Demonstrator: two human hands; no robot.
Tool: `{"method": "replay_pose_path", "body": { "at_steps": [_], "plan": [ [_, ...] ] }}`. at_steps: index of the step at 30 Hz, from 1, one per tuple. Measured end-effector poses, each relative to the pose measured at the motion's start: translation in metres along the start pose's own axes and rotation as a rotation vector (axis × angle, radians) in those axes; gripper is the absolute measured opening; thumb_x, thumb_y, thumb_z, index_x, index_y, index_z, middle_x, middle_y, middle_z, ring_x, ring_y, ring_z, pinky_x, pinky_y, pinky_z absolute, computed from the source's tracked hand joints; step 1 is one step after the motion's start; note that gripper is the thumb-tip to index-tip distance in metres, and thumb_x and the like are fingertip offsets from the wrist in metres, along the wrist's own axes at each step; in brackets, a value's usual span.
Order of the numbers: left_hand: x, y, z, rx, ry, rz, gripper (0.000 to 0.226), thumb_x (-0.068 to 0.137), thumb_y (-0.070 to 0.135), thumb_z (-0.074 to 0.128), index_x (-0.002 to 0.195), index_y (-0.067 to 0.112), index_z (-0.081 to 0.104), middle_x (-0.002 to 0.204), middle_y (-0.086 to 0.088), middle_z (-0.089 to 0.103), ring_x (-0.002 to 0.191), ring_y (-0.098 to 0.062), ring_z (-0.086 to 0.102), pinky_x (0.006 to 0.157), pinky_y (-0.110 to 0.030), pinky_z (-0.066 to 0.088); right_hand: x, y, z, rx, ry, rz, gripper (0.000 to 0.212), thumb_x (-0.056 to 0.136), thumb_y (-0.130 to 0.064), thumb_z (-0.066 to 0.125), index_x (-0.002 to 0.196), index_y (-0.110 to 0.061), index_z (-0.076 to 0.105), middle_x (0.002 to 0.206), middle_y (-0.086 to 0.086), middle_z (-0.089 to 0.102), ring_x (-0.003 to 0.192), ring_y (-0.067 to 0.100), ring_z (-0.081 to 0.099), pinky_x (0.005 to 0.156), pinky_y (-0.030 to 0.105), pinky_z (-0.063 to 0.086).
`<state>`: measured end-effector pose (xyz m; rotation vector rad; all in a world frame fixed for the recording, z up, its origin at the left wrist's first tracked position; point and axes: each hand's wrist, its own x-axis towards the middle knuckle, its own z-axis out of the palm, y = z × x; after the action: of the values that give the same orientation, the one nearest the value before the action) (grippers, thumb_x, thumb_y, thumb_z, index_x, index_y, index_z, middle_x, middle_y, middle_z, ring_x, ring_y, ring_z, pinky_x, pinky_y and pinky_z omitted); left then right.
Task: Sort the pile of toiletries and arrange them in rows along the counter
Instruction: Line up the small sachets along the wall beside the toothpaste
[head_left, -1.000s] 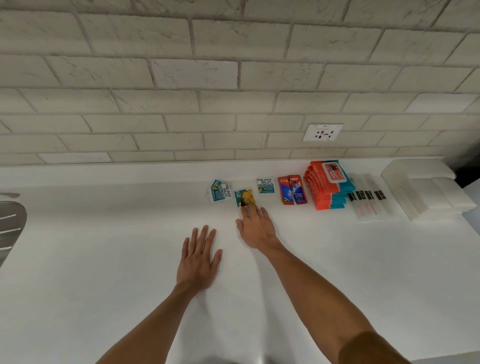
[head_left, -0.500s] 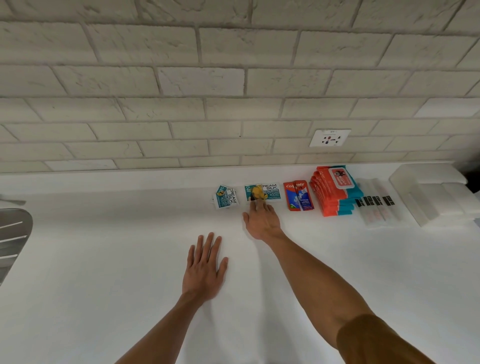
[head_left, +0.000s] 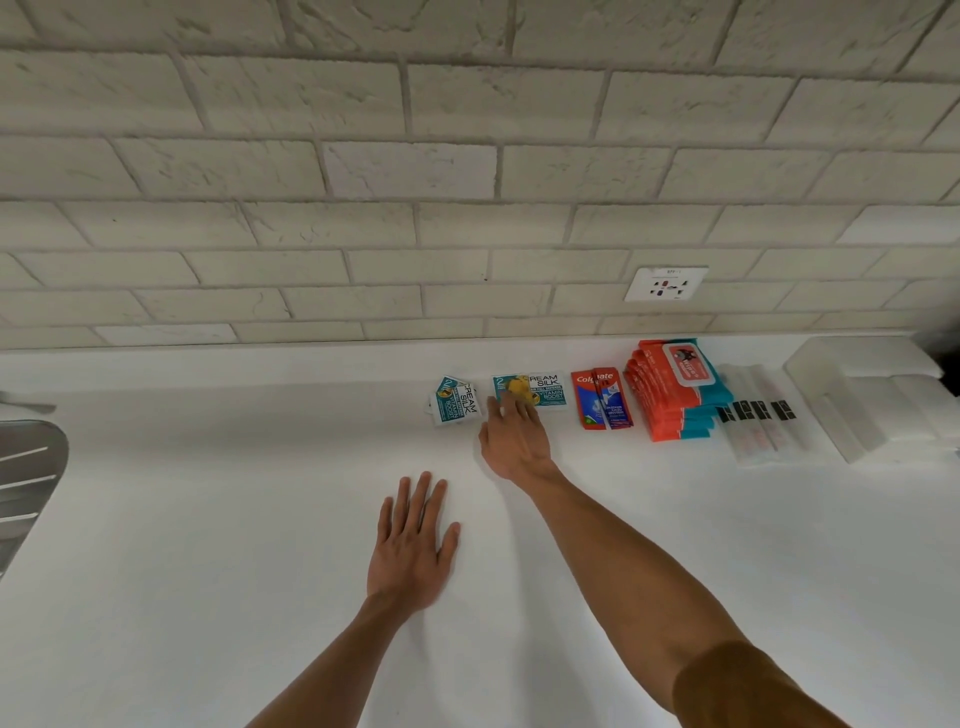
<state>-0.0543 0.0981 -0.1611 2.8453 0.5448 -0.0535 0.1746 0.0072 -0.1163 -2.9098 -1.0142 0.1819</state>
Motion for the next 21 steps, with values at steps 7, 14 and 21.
{"method": "replay_pose_path", "body": {
  "at_steps": [7,14,21],
  "plan": [
    [0.001,-0.001,0.002,0.013,0.000,0.004,0.068,0.106,0.060,0.015,0.165,0.031,-0.003,0.172,0.008,-0.014,0.157,-0.019,-0.019,0.128,-0.045,0.002,0.007,-0.035,0.000,0.088,-0.070,-0.126,0.059,0.110,-0.031,0.040,0.166,-0.013,0.029,0.171,0.015,0.029,0.155,0.033,0.034,0.127,0.047,0.029],
    [0.001,-0.001,0.002,0.011,0.001,0.004,0.068,0.106,0.061,0.014,0.164,0.031,-0.004,0.172,0.008,-0.015,0.157,-0.018,-0.021,0.128,-0.045,0.000,-0.018,-0.047,0.027,0.048,-0.040,-0.135,0.058,0.110,-0.041,0.036,0.161,-0.014,0.040,0.168,0.019,0.033,0.152,0.039,0.038,0.123,0.051,0.035],
    [0.001,-0.005,0.005,-0.006,0.006,0.012,0.068,0.106,0.062,0.014,0.164,0.032,-0.007,0.171,0.008,-0.016,0.157,-0.018,-0.021,0.127,-0.045,0.000,-0.081,-0.039,0.041,0.166,0.072,-0.099,0.056,0.111,-0.044,0.030,0.155,-0.015,0.049,0.165,0.015,0.042,0.154,0.034,0.039,0.127,0.048,0.034]
  ]
}}
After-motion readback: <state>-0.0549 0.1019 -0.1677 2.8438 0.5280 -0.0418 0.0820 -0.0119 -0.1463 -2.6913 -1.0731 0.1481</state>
